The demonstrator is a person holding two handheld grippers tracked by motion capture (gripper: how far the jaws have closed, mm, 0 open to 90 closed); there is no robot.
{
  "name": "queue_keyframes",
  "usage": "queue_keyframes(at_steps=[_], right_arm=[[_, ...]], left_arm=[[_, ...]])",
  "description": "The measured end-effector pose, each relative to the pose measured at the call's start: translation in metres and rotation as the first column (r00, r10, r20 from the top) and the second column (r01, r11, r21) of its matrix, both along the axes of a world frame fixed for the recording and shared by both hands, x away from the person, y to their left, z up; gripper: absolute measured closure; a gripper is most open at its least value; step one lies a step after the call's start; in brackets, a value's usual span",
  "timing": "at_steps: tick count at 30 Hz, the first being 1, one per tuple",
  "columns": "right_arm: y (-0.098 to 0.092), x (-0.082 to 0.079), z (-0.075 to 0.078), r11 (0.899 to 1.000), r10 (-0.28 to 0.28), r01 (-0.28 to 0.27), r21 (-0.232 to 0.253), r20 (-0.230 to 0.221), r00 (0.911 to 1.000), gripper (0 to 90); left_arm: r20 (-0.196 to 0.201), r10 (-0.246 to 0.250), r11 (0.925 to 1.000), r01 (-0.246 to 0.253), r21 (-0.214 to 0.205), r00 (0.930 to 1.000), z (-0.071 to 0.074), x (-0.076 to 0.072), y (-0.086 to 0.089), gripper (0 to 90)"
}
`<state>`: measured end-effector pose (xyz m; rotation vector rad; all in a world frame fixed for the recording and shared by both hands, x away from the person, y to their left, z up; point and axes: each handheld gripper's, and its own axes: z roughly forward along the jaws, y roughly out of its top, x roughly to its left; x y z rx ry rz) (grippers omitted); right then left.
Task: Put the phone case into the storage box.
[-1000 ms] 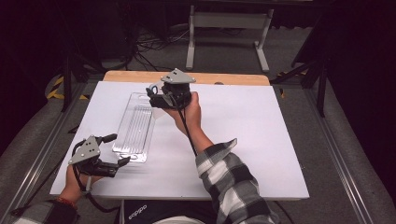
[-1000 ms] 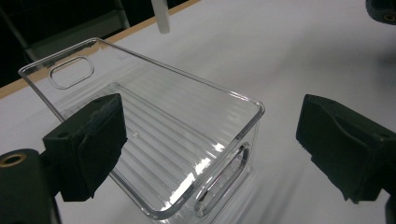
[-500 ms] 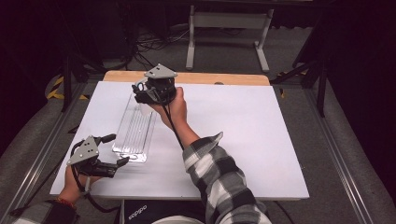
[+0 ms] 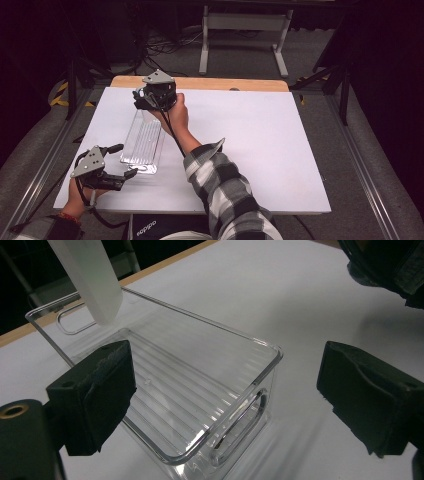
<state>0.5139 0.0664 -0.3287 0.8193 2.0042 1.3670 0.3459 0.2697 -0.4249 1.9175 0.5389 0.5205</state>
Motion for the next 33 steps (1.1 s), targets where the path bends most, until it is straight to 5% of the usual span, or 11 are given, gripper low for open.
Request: queue_keyframes(at_steps=[18,33], right_arm=[[0.009,0.026,-0.035,0.995,-0.086,0.083,-0.050,-0.064,0.9942,16.7],[0.013,0.038,-0.048,0.990,-0.132,0.128,-0.060,-0.071,0.9887,16.1]], left_arm=[[-0.001,-0.008,1.0000,0.008,-0.004,1.0000,-0.001,0.000,0.000,9.4],[-0.002,-0.018,0.9998,0.018,-0.001,0.9998,-0.001,-0.001,-0.002,9.9]])
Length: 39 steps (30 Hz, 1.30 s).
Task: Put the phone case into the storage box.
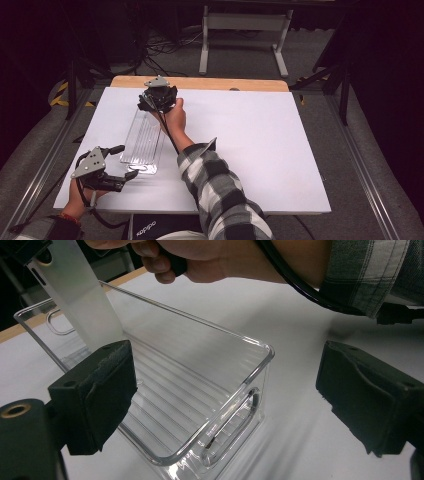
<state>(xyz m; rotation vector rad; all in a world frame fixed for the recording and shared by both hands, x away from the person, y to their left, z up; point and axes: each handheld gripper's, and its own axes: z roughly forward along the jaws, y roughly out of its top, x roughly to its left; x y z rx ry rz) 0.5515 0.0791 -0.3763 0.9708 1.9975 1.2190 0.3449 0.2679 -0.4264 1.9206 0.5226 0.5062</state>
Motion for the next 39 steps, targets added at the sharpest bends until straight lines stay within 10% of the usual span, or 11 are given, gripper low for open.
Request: queue_keyframes(at_steps=[39], right_arm=[[-0.012,-0.006,0.015,1.000,-0.012,0.015,-0.023,0.119,0.9928,18.7]], left_arm=[[-0.003,-0.006,0.9999,0.006,0.011,1.0000,-0.002,0.001,-0.001,10.1]])
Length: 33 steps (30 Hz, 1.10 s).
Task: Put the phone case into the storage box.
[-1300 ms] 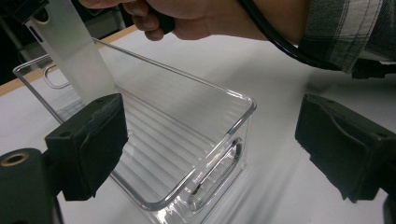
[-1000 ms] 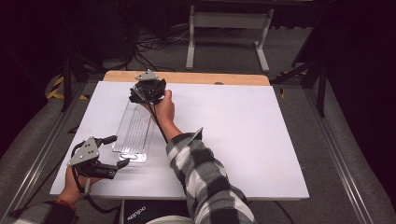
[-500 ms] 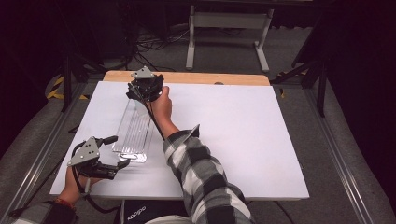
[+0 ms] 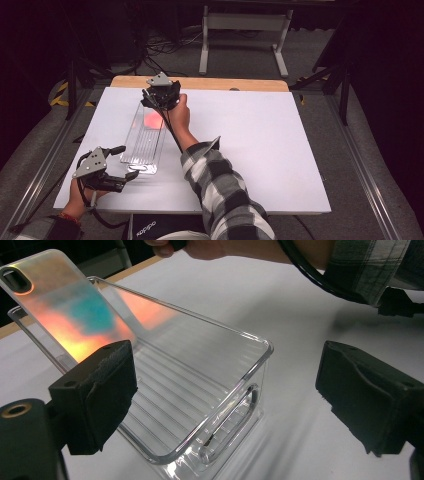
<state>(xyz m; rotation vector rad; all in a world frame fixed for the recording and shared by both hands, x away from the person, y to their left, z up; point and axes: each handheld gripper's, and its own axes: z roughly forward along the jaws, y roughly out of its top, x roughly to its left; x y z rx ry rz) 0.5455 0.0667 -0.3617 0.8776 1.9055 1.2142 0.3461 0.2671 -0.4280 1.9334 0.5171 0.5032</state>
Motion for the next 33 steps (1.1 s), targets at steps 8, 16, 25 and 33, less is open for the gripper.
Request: queue_keyframes(at_steps=[8,16,25,33], right_arm=[[-0.020,-0.008,0.003,1.000,0.016,-0.017,0.018,0.005,0.9999,19.1],[-0.034,-0.019,0.006,0.999,0.034,-0.035,0.035,0.021,0.9992,19.4],[-0.054,-0.033,0.007,0.998,0.034,-0.035,0.051,0.025,0.9991,19.9],[-0.071,-0.046,0.005,0.998,0.038,-0.039,0.051,0.024,0.9990,19.8]], left_arm=[[0.007,0.008,1.0000,-0.008,-0.001,0.9999,0.000,0.000,0.000,10.0],[0.014,0.015,0.9999,-0.015,0.005,0.9998,0.001,-0.002,0.003,9.9],[0.027,0.037,0.9993,-0.037,-0.001,0.9989,0.001,-0.003,0.003,9.7],[0.032,0.030,0.9993,-0.030,0.023,0.9990,0.002,-0.001,0.002,9.6]])
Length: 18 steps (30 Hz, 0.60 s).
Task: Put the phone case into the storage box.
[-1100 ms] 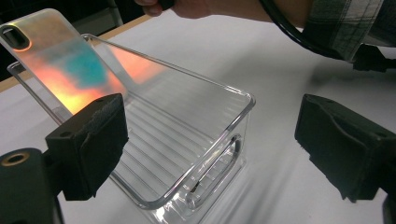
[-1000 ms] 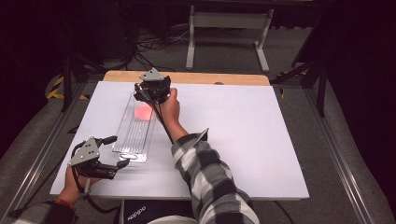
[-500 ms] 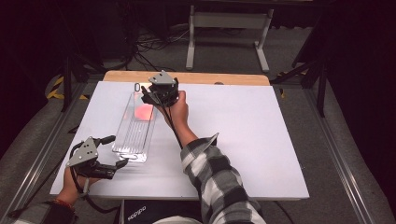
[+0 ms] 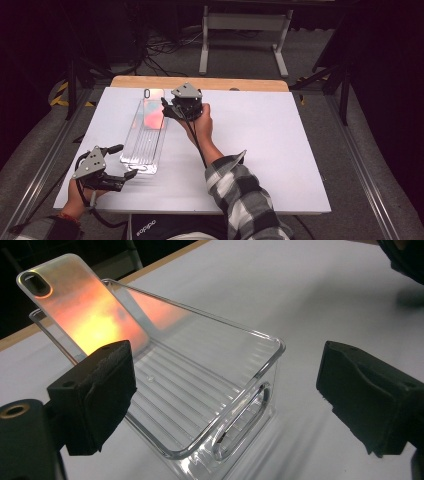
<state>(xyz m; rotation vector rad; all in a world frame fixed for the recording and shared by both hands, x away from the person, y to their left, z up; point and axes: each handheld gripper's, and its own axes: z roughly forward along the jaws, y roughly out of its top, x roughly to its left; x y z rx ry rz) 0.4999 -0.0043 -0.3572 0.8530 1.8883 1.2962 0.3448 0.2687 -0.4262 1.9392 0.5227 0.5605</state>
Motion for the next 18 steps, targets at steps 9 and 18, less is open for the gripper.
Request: queue_keyframes(at_steps=[9,18], right_arm=[[-0.014,-0.008,0.003,1.000,0.005,-0.005,-0.008,0.017,0.9998,20.5],[-0.020,-0.015,0.004,1.000,0.018,-0.018,-0.005,0.017,0.9997,20.5]], left_arm=[[-0.001,0.008,1.0000,-0.008,0.005,1.0000,0.000,0.001,0.000,9.5],[0.012,0.013,0.9999,-0.013,0.006,0.9999,0.000,0.000,-0.001,9.4]])
